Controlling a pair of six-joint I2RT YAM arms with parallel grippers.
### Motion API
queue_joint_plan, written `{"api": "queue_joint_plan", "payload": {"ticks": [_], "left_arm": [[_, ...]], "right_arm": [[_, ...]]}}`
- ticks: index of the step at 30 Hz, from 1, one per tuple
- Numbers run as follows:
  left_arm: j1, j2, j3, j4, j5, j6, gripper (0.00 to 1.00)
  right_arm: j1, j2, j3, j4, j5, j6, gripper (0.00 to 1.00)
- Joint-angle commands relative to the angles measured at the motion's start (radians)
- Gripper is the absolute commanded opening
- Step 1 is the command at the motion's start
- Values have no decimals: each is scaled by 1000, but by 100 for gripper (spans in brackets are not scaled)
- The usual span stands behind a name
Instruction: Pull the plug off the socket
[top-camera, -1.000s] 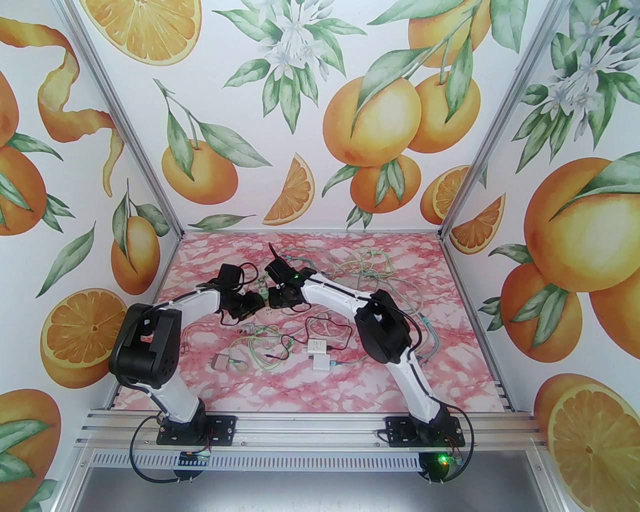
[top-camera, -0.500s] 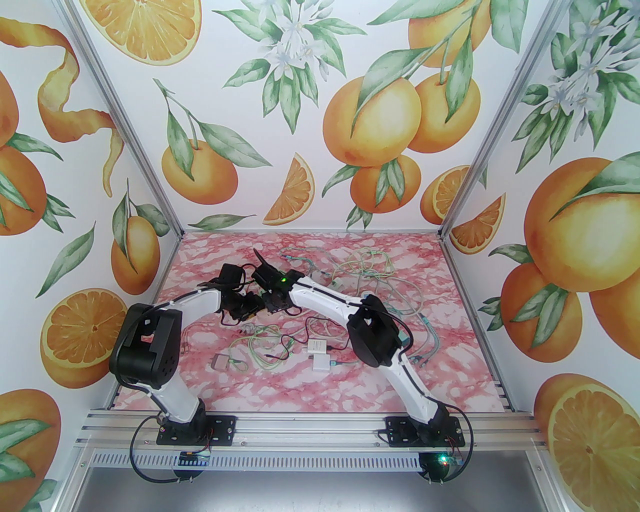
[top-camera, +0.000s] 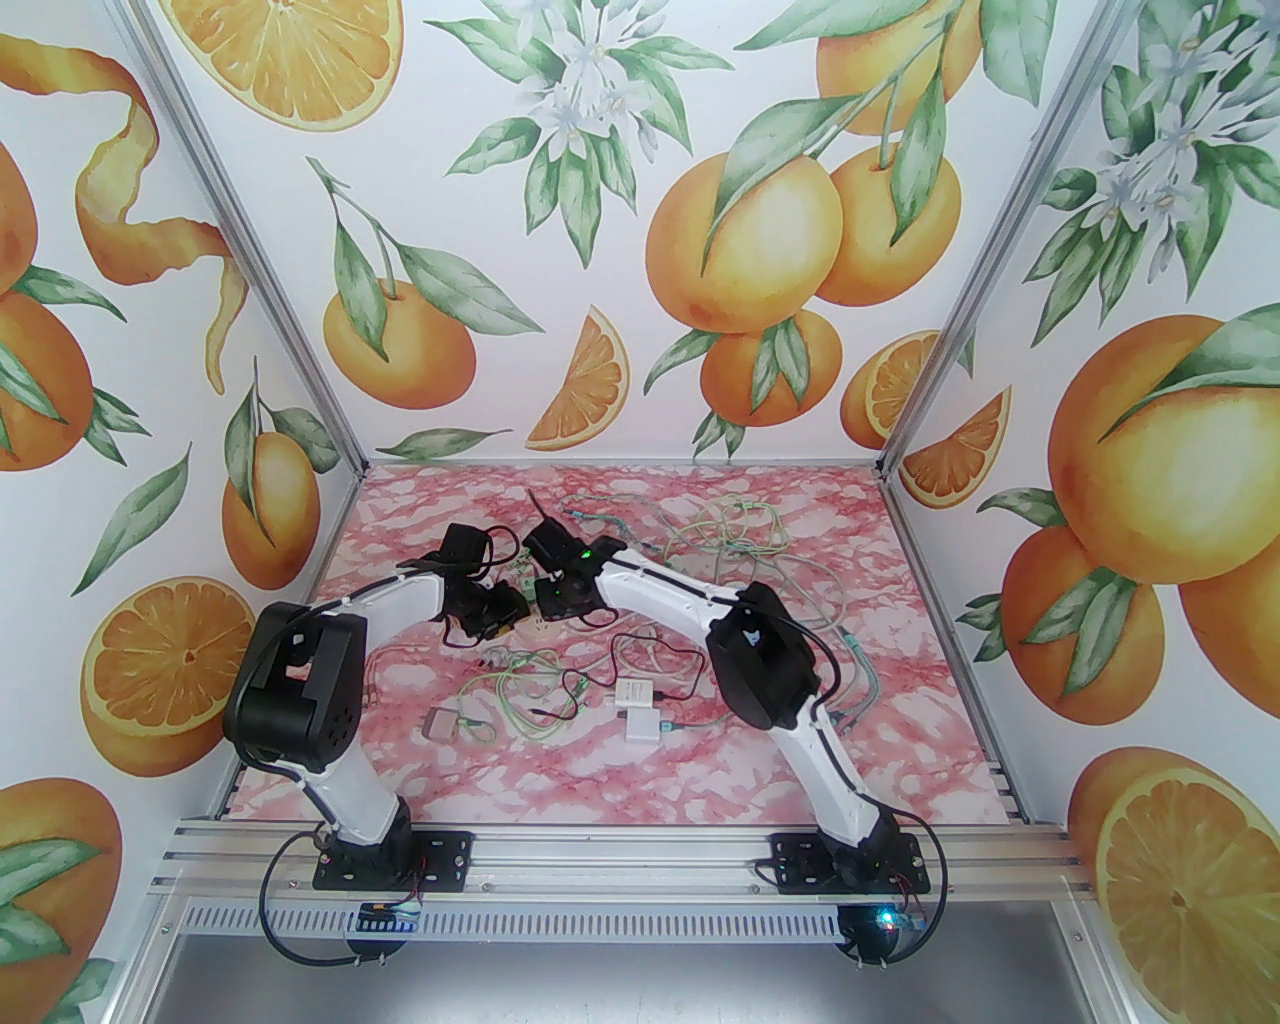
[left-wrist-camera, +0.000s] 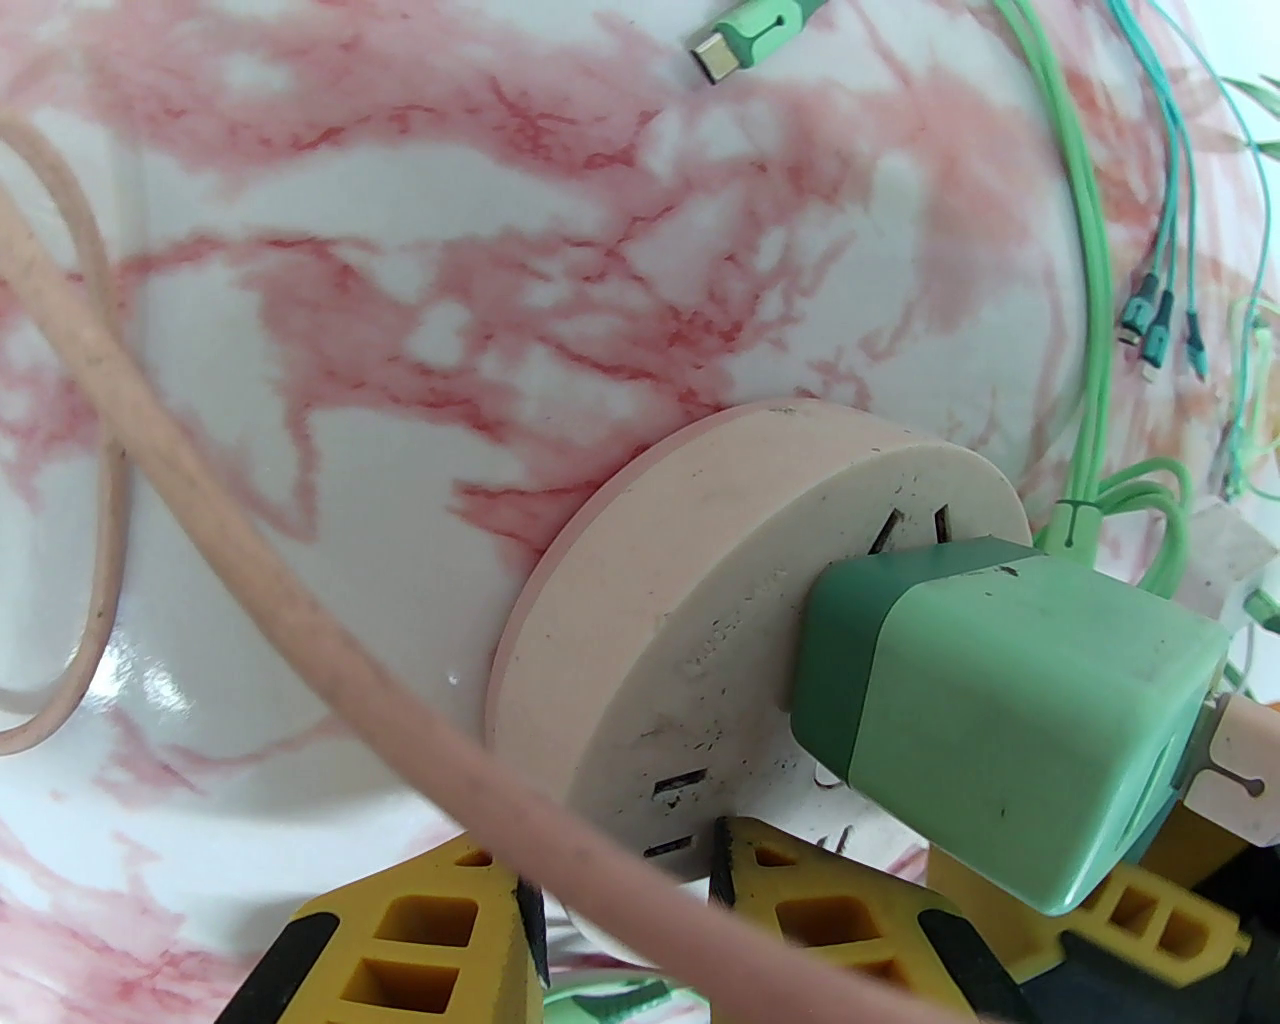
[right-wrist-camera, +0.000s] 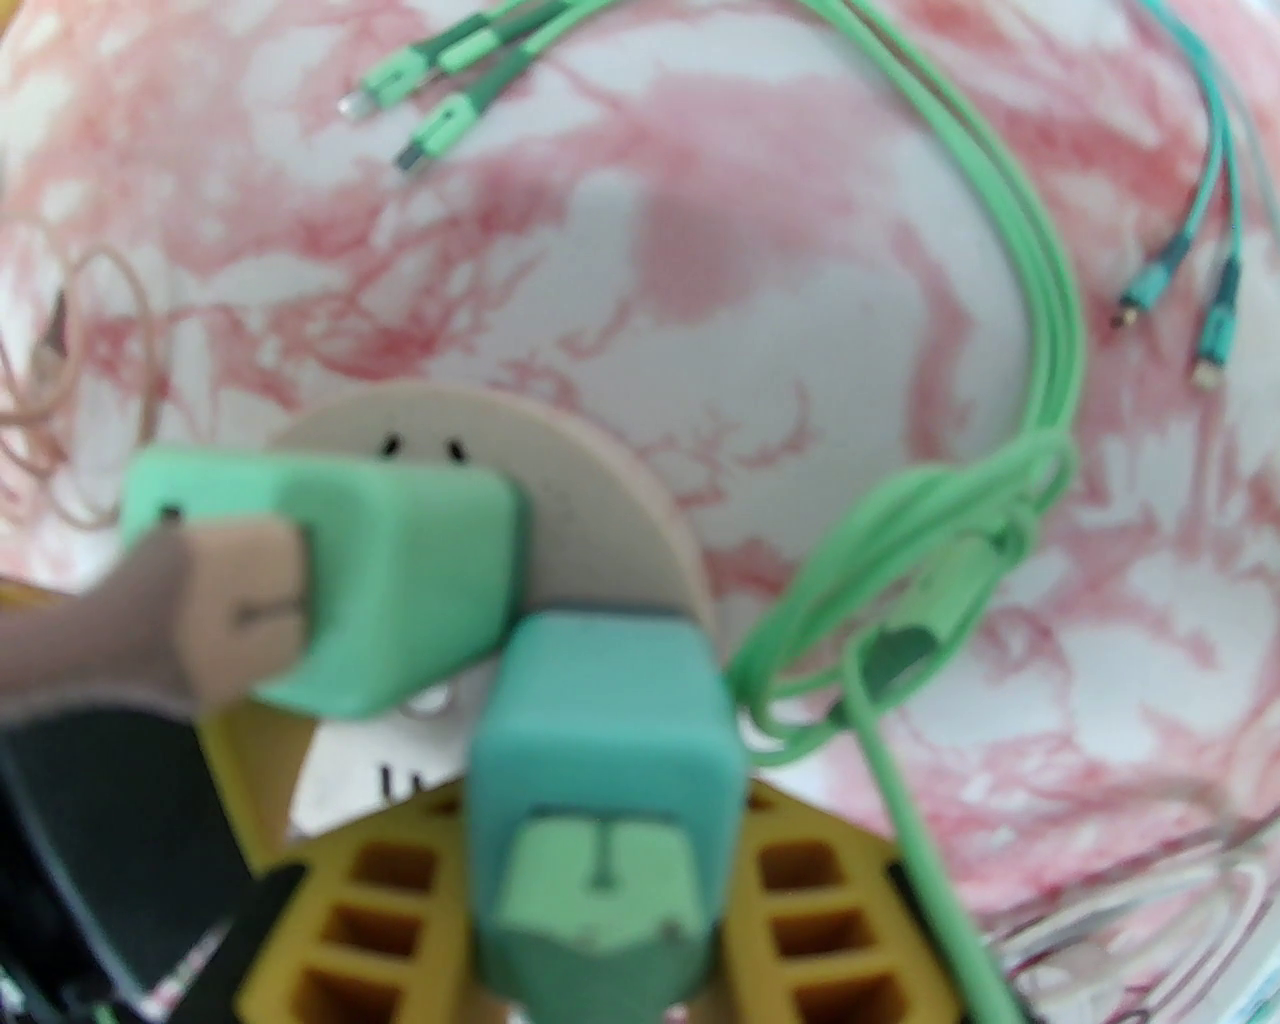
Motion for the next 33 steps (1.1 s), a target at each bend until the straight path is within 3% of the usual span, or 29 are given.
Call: {"api": "queue_joint_plan", "payload": {"ticks": [1,9,15,19,28,33], "left_arm": [[-31,124,-66,-79,-85,9,30],[-37,144,-46,-93,-80,22,29],[-40,152,-42,-97,-82,24,29],[-40,153,-44,-100,-85,26,29],[-40,158,-46,-104,-86,31,27],[-40,160,-40,-103,-85,34,27]], "right_arm": [[13,-62,-13,101,-135,44,19],[140,70,234,-181,114,-145,19],[193,119,286,-242,203,-189,18],[157,78,232,-192,154,-155,18],[-22,-68,-31,104,-163,68,17],[-11,-53,5,55,-123,36,18]]}}
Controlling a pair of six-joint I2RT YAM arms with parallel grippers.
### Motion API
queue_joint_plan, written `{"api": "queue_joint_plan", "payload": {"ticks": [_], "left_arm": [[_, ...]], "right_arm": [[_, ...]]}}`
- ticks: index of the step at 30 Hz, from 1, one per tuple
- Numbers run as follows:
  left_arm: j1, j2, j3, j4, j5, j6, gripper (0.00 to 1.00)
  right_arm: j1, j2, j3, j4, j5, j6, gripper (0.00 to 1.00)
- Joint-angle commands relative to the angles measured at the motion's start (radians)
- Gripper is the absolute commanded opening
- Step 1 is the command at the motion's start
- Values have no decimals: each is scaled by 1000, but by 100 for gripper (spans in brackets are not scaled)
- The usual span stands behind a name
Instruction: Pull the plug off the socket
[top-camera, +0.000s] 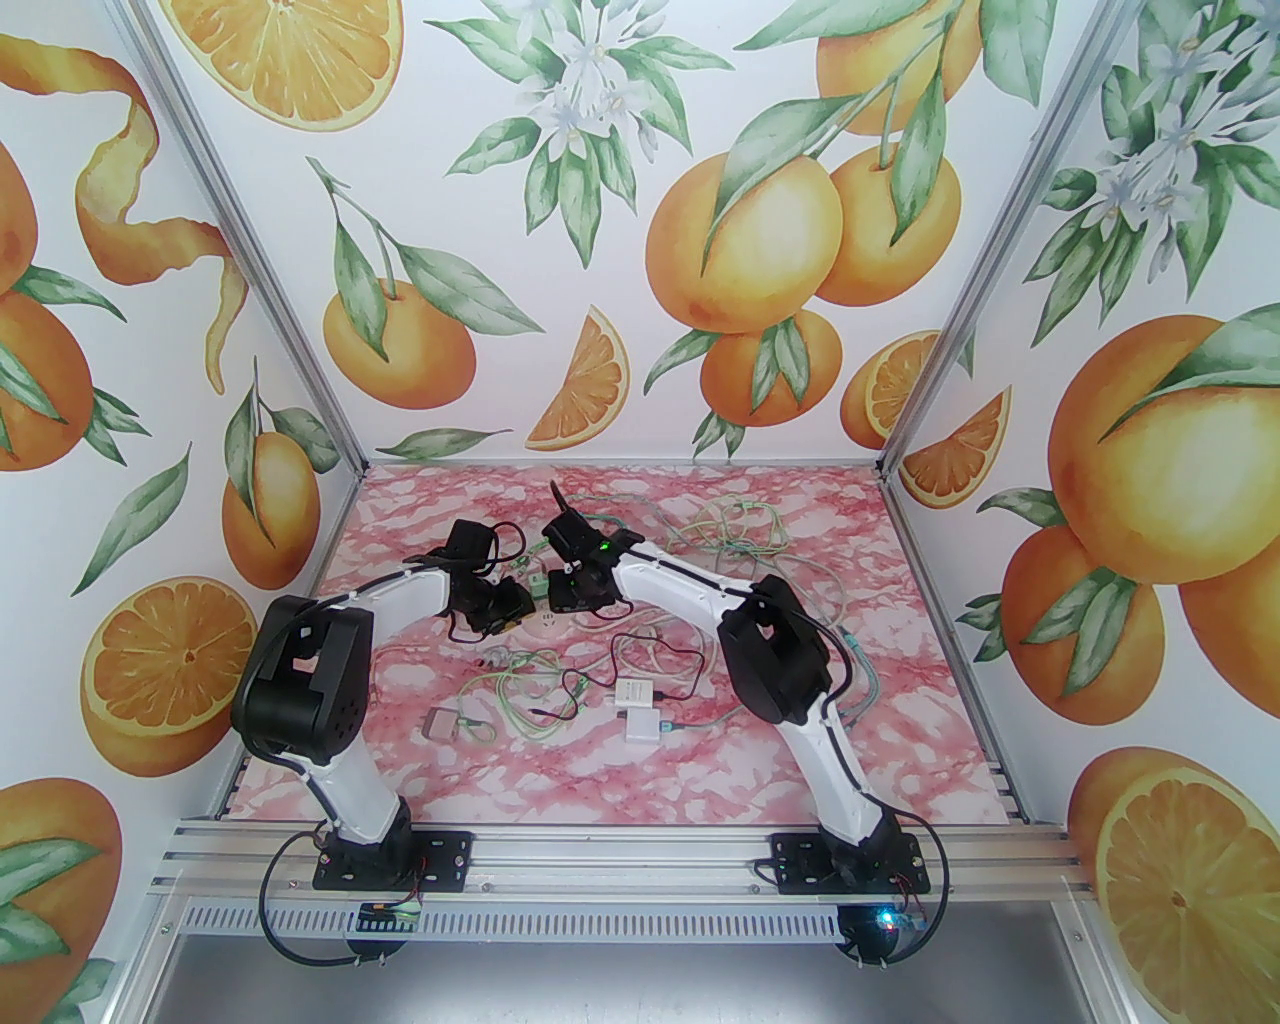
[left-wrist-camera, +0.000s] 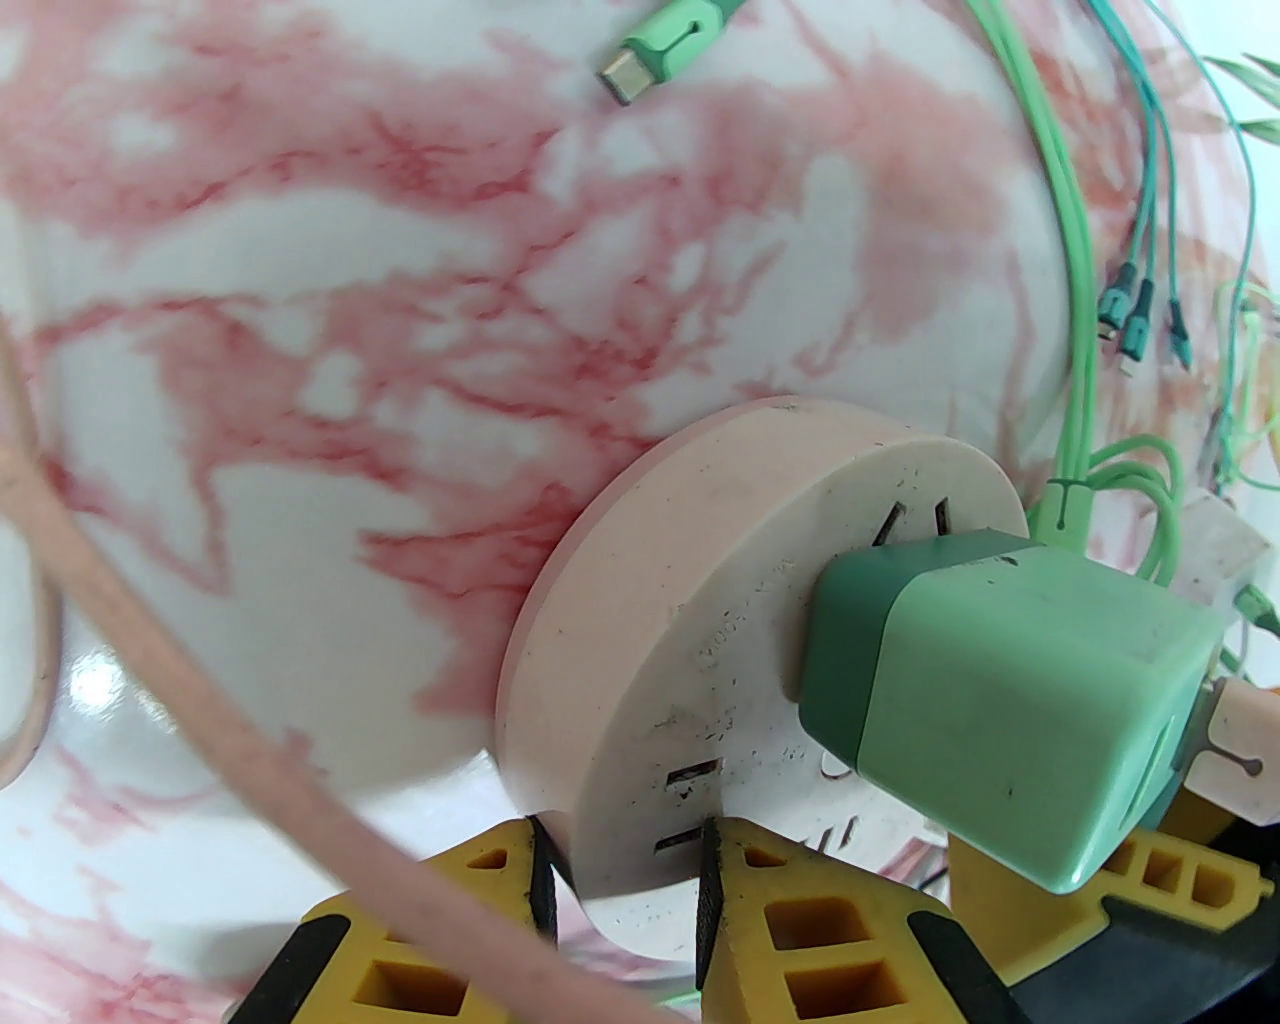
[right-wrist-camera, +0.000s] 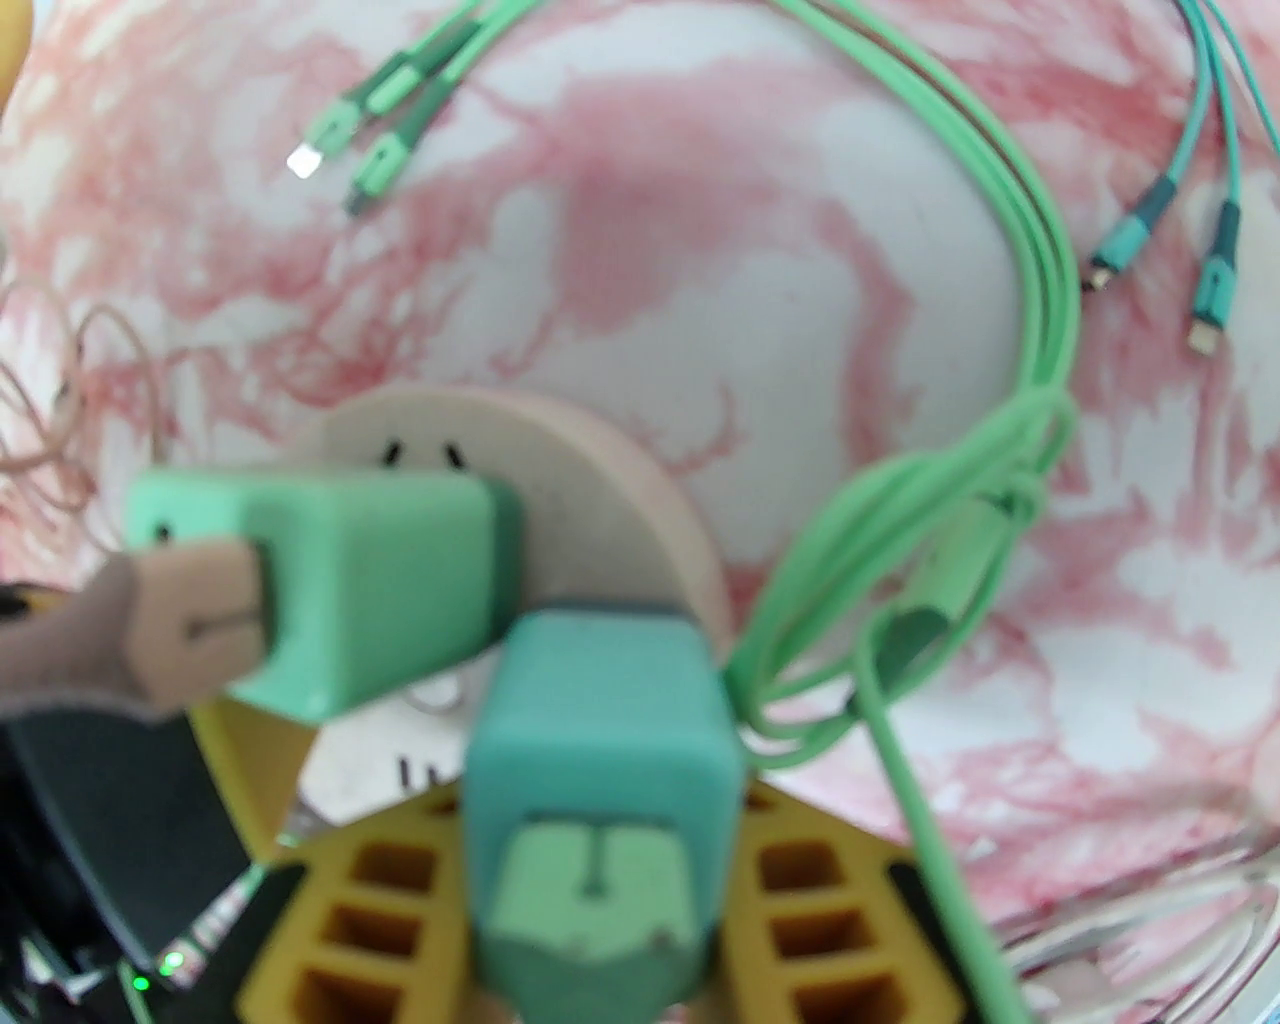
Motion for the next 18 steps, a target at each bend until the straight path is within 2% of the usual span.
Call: {"api": "queue_joint_plan", "payload": {"ticks": [1,8,10,15,18], "left_arm": [[-27,131,-70,-104,-97,26,28],[-27,136,-65,-106,-91,27,27],[-29,139,-65,-107,-93,25,27],[-29,136,-67,-110,-96,24,27],[-28,134,-71,-110,-100,22,27]], "right_arm": [[42,-20,68,-1,-43,-8,17],[170,111,286,-250,220,-202,17],[190,141,323,-289,254,-224,17],[187,119,291,-265,250,-211,16],[156,77,244,-203,167,-178,17]]}}
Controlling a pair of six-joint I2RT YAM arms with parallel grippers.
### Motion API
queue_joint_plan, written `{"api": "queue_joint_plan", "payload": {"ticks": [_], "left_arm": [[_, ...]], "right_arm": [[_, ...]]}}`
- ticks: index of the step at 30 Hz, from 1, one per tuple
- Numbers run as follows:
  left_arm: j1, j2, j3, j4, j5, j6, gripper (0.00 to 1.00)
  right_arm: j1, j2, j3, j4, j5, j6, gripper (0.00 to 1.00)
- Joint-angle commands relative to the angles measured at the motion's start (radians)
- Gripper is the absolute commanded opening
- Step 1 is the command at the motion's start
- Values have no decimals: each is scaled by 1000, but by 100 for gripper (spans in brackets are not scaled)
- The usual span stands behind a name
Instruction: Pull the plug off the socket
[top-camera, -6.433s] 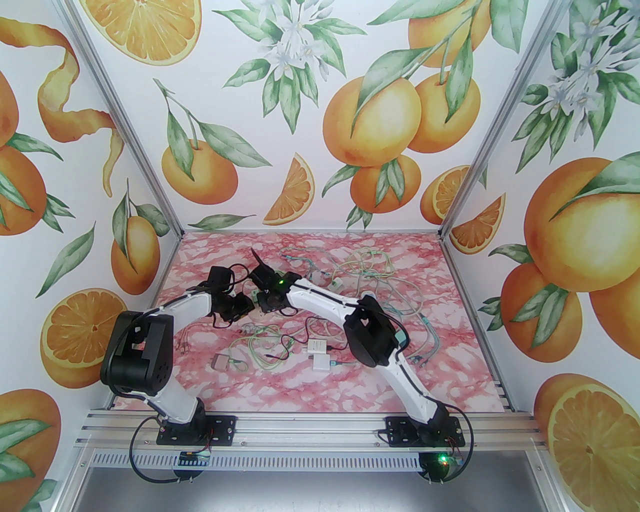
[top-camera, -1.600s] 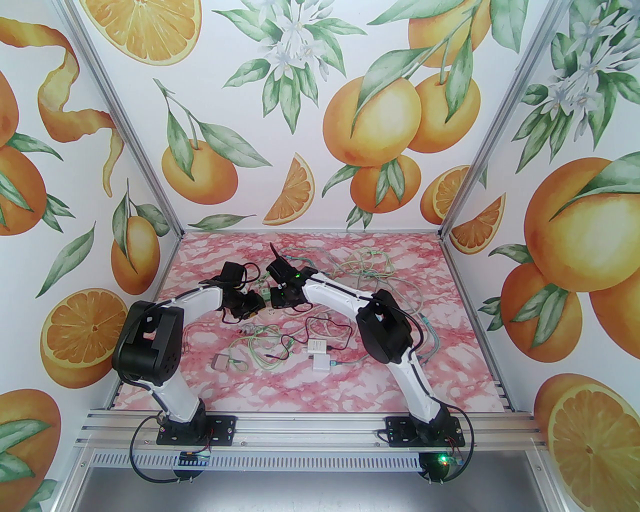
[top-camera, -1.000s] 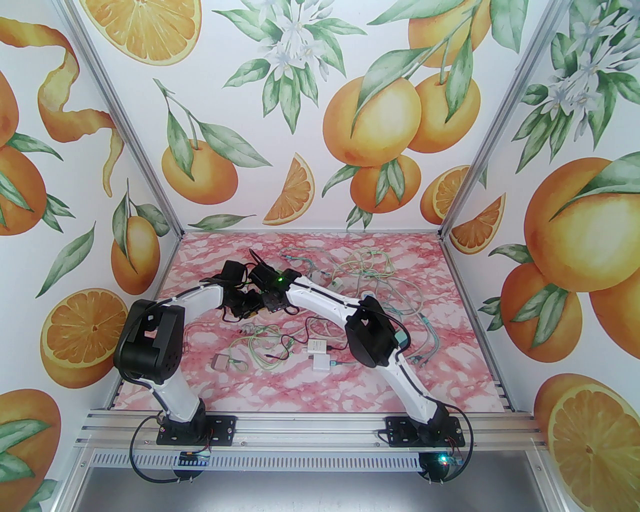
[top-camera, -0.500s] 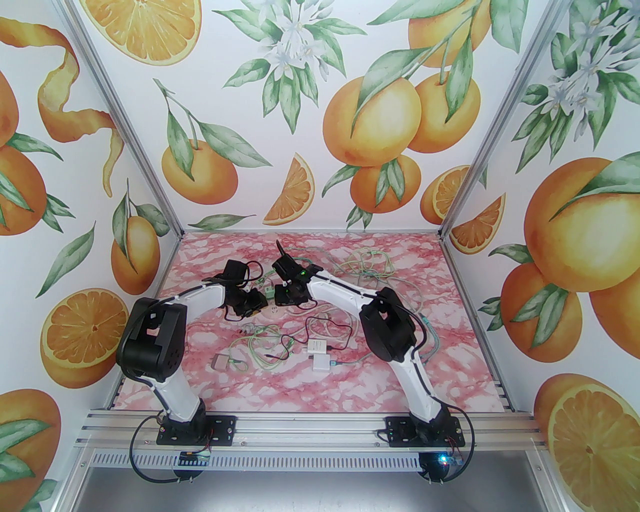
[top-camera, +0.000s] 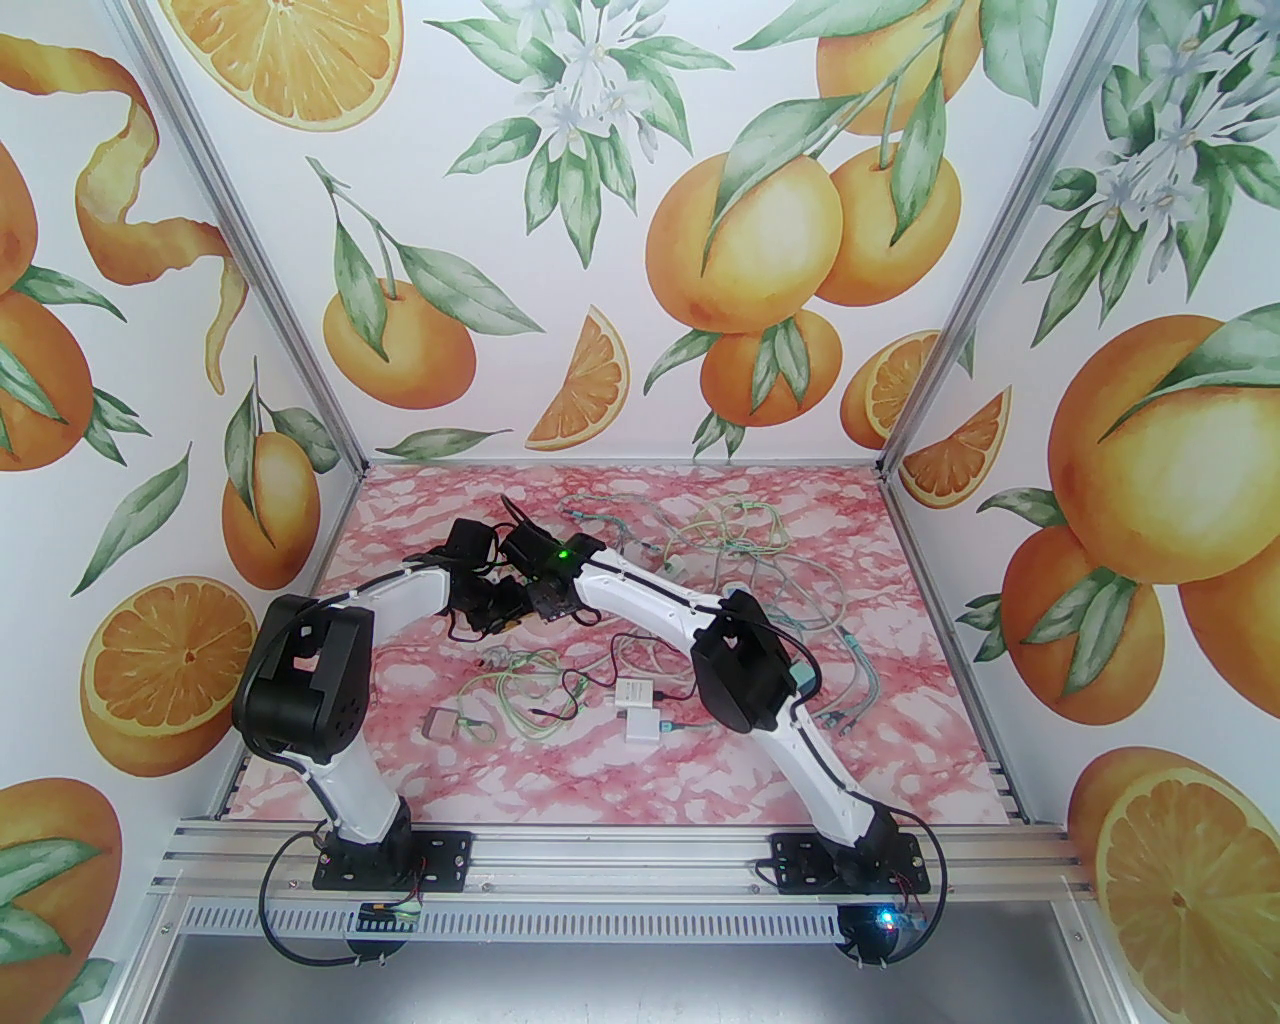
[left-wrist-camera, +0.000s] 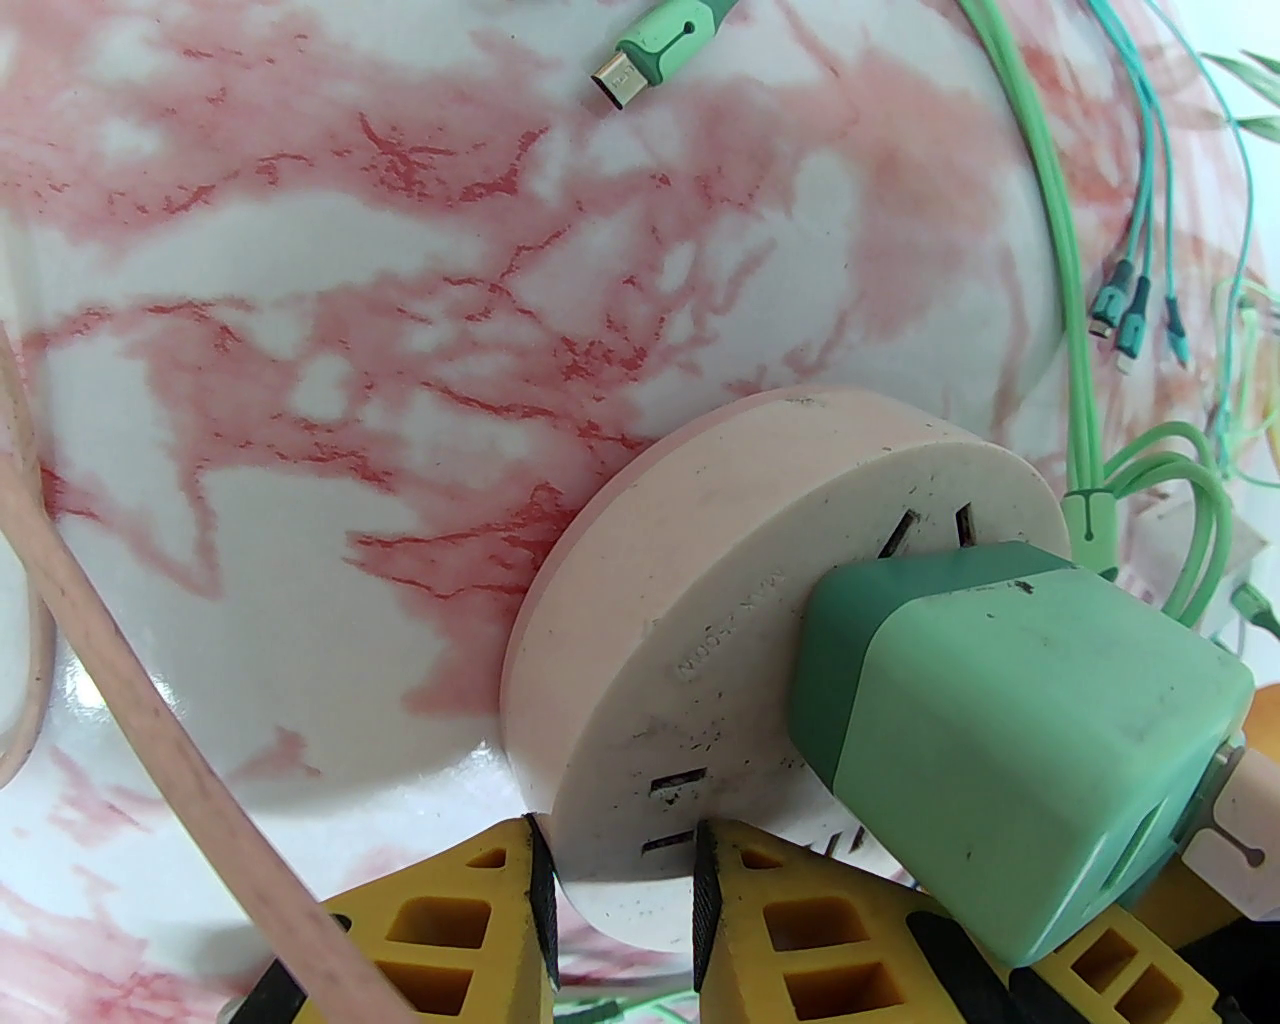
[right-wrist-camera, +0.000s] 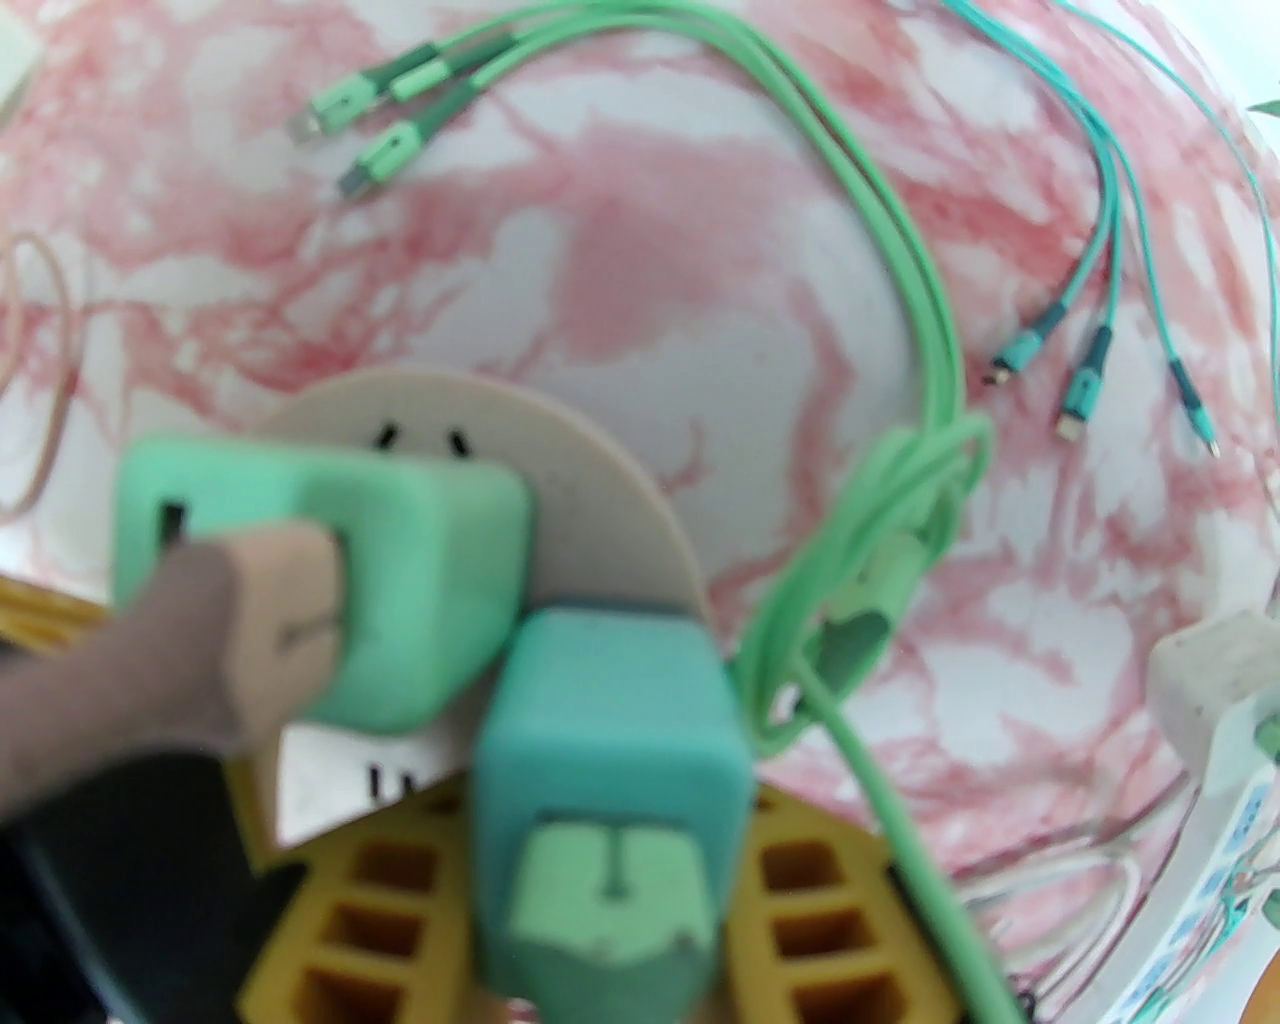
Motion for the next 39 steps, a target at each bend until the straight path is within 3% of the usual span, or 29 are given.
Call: {"api": "queue_joint_plan", "payload": {"ticks": [1,6,9,14,20,28,36,39], "left_arm": [[-30,131,-79,-99,-107,20,27],[-30,130,-85,-97,-108,19,27],[-30,128,-90,-94,-105,19,27],[-30,118,-80,-97,-99,18,27],[-30,112,-52,-121,-108,30,27],[-34,125,-61,-116,-106,28,27],[-34,127,-65,-116,-111,28,26],[-35,125,-62,-115,-106,28,26]], "right_arm": [[23,-71,-52,74,-203,-11,18],[-78,-161,-225,283,-435,144,18],[-104,-190,-272,342,-469,185,18],[-73,-154,-204,247,-396,124,18],[38,-33,5,11,-152,-40,17],[68,9,54,-45,-95,-64,16],[-74,-132,-174,207,-407,104,17],[-91,-147,-202,242,-446,126,17]]}}
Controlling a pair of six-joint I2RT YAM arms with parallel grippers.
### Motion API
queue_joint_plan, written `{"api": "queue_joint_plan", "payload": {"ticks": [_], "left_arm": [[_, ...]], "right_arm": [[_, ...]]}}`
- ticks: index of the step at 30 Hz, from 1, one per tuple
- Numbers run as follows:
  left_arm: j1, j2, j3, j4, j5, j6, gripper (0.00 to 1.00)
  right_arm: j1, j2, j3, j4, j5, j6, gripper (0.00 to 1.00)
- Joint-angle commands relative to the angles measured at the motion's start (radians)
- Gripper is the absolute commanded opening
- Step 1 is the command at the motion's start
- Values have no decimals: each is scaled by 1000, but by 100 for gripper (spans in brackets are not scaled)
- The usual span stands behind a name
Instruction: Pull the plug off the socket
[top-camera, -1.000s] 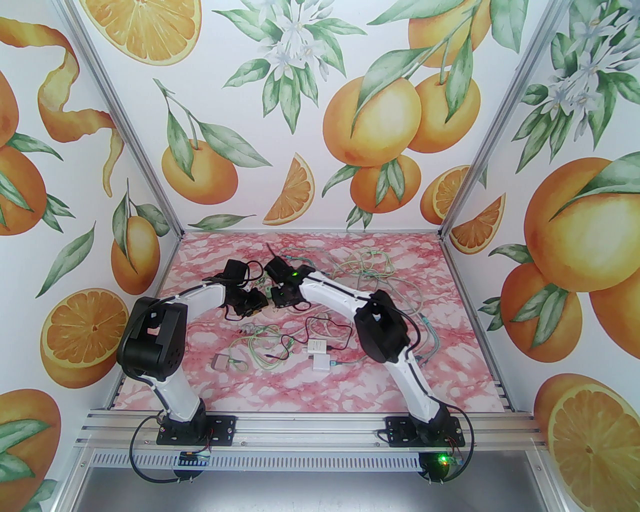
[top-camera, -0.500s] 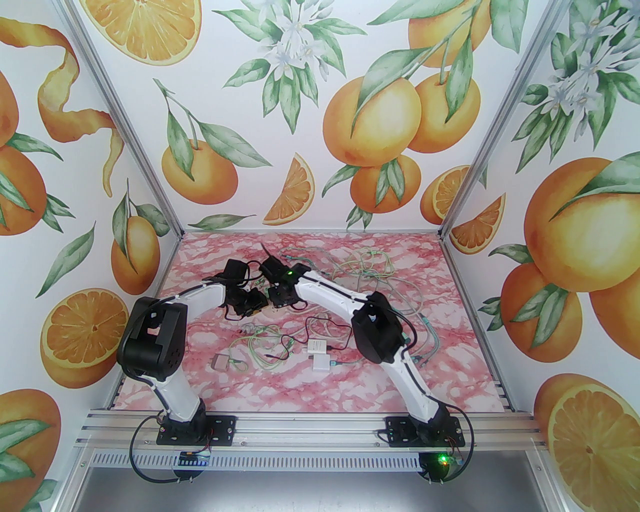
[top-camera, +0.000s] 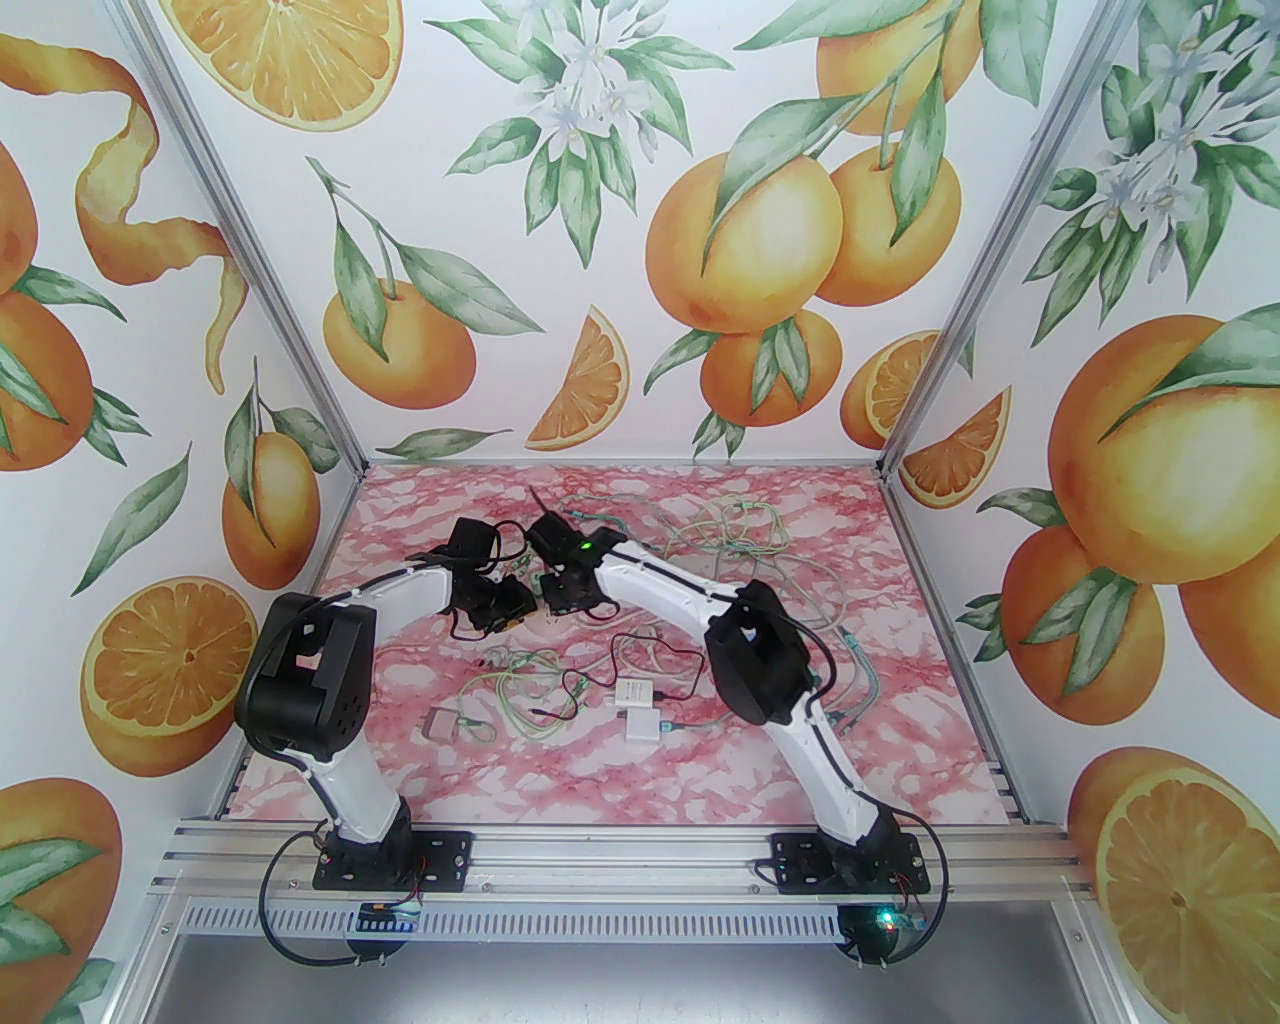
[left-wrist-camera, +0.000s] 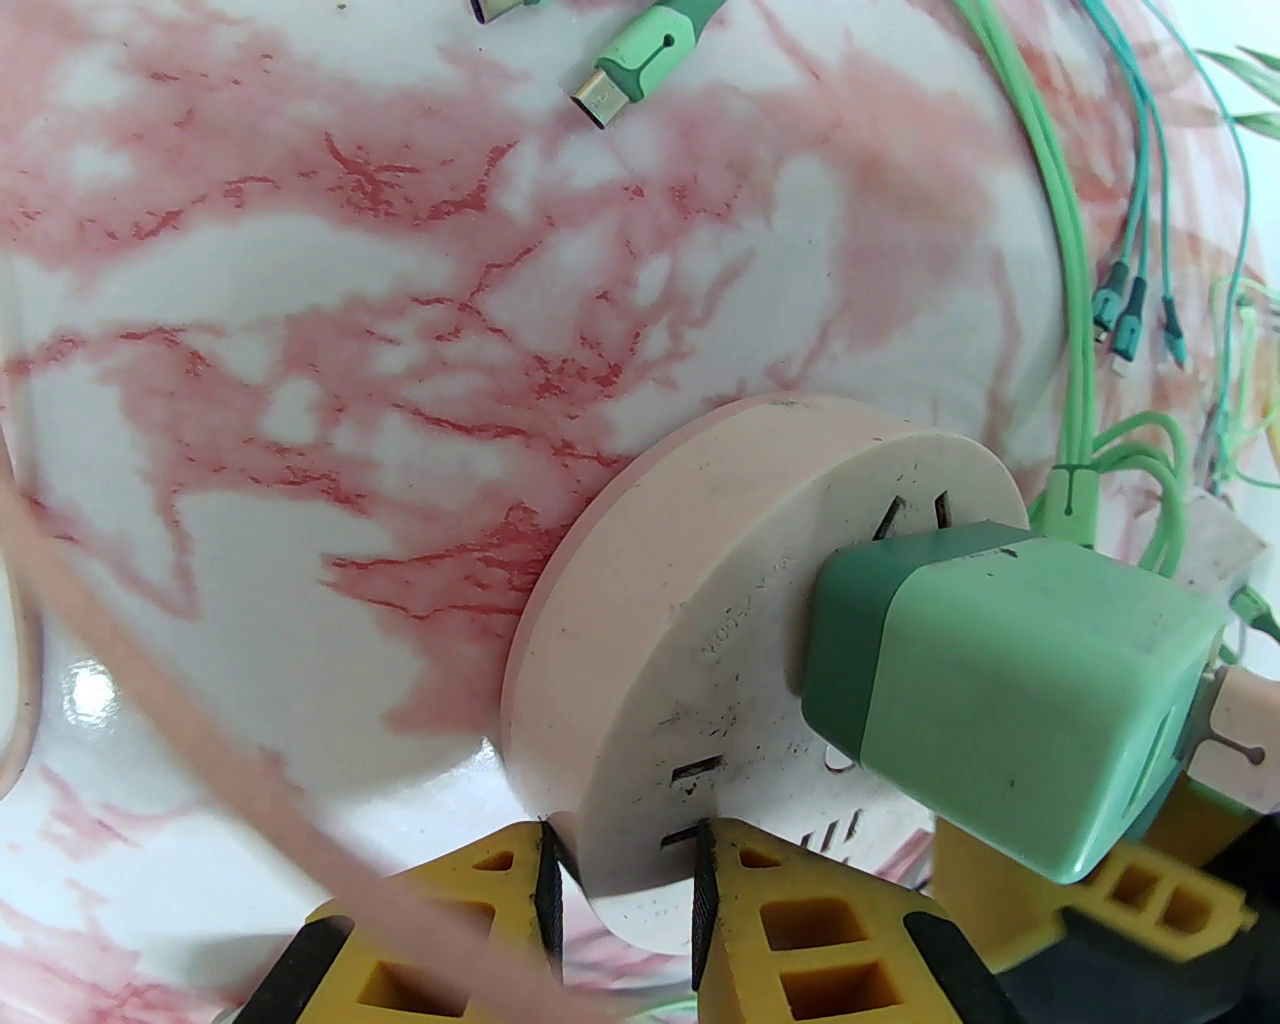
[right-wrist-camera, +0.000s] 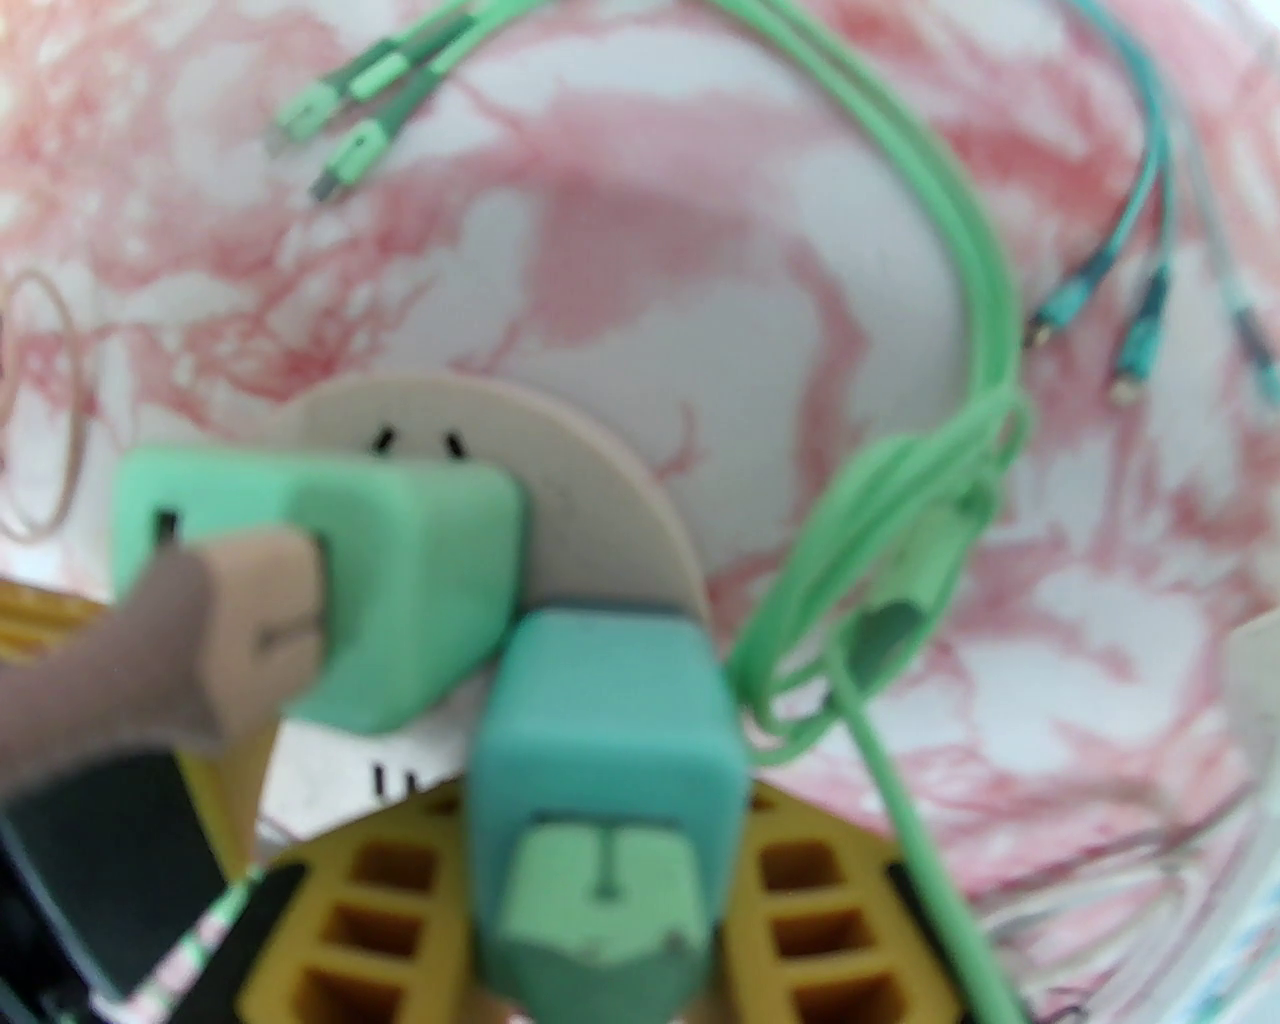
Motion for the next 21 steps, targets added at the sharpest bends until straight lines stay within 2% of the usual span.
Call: {"api": "queue_joint_plan", "payload": {"ticks": [1,4,9,12,15,21], "left_arm": [[-28,111,-72,-116,-95,24,26],[-28,64,-79,-54,-38,13,29],[-28,-9,-88,122,109,-26,46],[-30,-15,-91,186,131,-53,52],[-30,0,-103,228,133,-75,51],[-41,67,-95,122,41,-61,37]], "right_arm": [[13,-58,-22,94,-181,41,17],[31,-42,-7,71,-160,26,17],[73,-10,19,54,-151,16,17],[88,11,51,39,-151,16,17],[99,25,77,25,-146,10,17],[125,65,148,-57,-89,-29,18]]}}
